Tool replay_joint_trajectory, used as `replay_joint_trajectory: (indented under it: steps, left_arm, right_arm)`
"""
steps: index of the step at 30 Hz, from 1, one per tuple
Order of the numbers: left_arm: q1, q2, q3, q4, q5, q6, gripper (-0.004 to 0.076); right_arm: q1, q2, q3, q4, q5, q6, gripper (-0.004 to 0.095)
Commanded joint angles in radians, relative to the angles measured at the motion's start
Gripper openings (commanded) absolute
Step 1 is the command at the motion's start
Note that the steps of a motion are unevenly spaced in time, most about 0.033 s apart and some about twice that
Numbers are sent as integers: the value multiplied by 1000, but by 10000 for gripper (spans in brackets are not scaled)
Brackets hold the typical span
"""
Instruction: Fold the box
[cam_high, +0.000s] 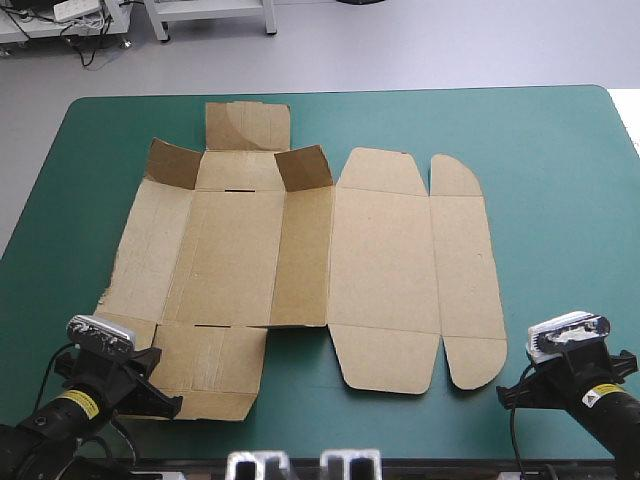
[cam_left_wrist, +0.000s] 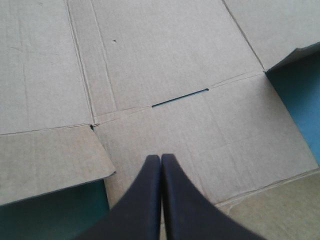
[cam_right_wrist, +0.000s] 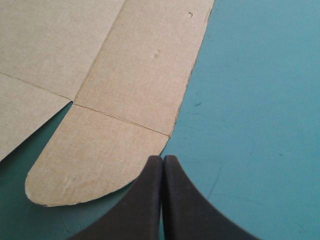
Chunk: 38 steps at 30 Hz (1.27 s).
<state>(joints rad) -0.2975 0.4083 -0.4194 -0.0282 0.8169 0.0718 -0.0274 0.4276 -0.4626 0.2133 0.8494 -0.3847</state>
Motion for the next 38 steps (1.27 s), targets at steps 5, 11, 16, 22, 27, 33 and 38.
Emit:
replay_joint_trajectory:
  steps: [5, 11, 16, 22, 27, 33, 38]
  left_arm:
    - [-5, 7, -32, -13, -57, -9, -10]
    - [-5, 7, -32, -13, -57, -9, -10]
    - [-5, 7, -35, -30, -55, -9, -10]
    - [-5, 20, -118, -213, -90, -11, -10]
    - [-5, 140, -286, -215, -61, -13, -10]
    - [-5, 416, -497, -190, 18, 78, -6]
    - [54, 653, -650, -241, 109, 193, 17]
  right_arm:
    - [1, 8, -27, 8, -50, -2, -24]
    - [1, 8, -27, 8, -50, -2, -24]
    - [1, 8, -27, 8, -50, -2, -24]
    - [1, 8, -27, 16, -50, -2, -24]
    - [1, 8, -27, 43, -50, -2, -24]
    - [1, 8, -27, 53, -47, -2, -24]
    - [1, 8, -27, 51, -47, -18, -24]
